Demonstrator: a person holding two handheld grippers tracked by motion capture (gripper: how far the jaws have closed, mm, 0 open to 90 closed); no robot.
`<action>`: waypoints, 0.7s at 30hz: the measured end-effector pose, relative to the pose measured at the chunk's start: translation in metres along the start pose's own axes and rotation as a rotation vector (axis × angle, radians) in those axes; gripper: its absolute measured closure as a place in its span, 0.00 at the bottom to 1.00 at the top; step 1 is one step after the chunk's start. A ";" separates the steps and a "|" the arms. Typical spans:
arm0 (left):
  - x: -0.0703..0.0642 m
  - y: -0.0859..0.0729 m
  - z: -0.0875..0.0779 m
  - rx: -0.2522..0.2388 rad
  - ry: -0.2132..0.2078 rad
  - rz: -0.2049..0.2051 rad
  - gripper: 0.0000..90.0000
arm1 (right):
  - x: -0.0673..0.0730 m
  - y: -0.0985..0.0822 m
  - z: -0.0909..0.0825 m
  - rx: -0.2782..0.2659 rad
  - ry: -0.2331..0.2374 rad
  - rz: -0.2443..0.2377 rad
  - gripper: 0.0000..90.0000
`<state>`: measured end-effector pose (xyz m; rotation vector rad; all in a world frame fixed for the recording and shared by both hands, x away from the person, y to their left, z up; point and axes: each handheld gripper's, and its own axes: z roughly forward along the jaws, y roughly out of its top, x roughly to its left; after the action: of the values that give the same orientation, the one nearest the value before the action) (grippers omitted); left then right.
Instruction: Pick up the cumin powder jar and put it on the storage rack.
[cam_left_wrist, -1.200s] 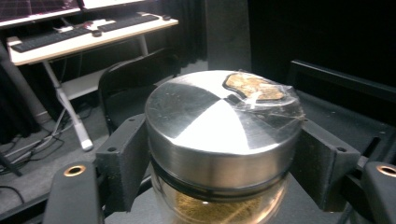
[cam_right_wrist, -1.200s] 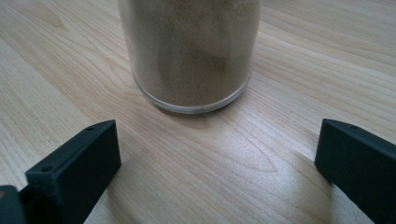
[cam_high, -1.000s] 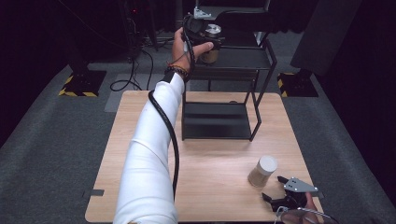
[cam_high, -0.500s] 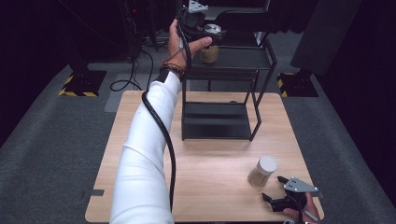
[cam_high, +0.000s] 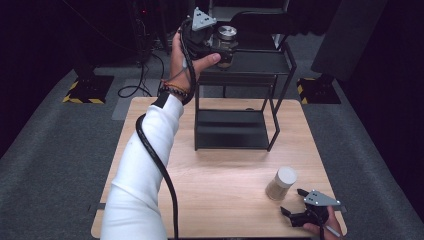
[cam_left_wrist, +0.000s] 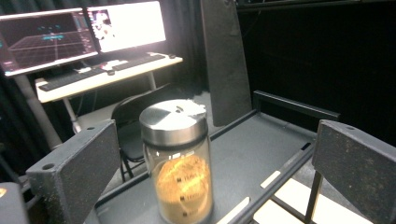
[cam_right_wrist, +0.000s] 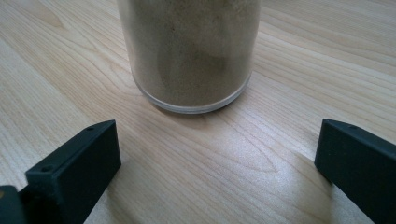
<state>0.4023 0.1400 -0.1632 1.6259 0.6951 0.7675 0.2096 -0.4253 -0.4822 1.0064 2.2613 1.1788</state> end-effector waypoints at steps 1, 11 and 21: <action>-0.003 -0.002 -0.003 -0.003 0.006 0.002 0.01 | 0.000 0.000 0.000 0.000 0.000 0.000 0.00; -0.014 -0.023 -0.029 0.002 -0.012 -0.007 0.01 | 0.000 0.000 0.000 -0.001 0.002 -0.005 0.00; -0.019 -0.046 -0.047 0.032 -0.029 -0.023 0.01 | 0.000 0.000 0.000 -0.001 0.004 -0.005 0.00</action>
<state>0.3520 0.1613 -0.2046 1.6524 0.7077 0.7182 0.2097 -0.4257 -0.4823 0.9979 2.2645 1.1805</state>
